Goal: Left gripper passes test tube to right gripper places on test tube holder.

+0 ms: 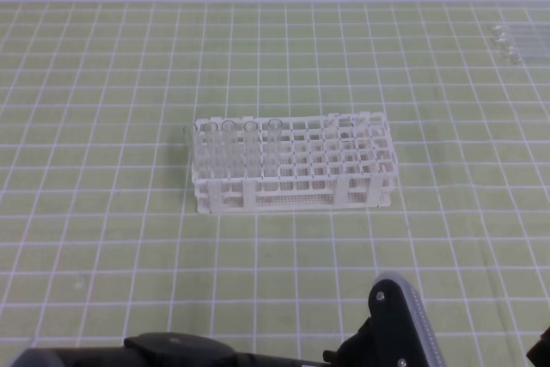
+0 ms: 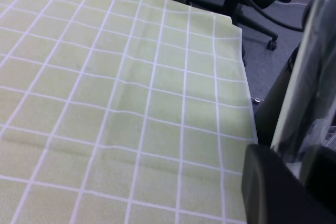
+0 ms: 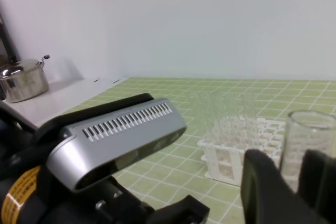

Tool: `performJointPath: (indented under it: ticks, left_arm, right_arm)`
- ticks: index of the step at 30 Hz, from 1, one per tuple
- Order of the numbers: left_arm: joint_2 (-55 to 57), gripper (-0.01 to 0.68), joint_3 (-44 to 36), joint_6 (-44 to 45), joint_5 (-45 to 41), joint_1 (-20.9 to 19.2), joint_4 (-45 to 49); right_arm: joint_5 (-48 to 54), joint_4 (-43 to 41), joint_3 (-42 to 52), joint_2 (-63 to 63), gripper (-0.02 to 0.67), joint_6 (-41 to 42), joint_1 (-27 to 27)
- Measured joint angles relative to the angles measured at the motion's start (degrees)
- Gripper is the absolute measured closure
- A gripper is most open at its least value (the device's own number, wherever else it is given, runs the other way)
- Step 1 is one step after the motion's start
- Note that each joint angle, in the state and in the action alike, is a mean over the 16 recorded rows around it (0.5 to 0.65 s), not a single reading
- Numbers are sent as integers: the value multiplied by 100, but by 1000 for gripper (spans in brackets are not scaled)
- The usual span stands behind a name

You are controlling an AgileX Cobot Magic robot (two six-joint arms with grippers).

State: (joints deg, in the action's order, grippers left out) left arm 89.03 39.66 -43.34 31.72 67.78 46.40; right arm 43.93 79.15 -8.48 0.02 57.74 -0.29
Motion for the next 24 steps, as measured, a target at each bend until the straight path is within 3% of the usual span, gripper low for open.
performJointPath:
  ticks: [6,17,21,24]
  left_arm:
    - [12,519,-2,-181,-24,3,10]
    - [-185,289,1,-648,-644,-4,-1]
    - [-483,261,3,-699,-1267,-8,0]
    - [-792,283,3,-695,-1860,-10,11]
  right_arm:
    - [5,0,0,0,547,4,0]
    - [-190,15,0,0,547,107,0]
    - [-455,68,0,0,547,202,0]
    - [-696,213,0,0,547,375,0]
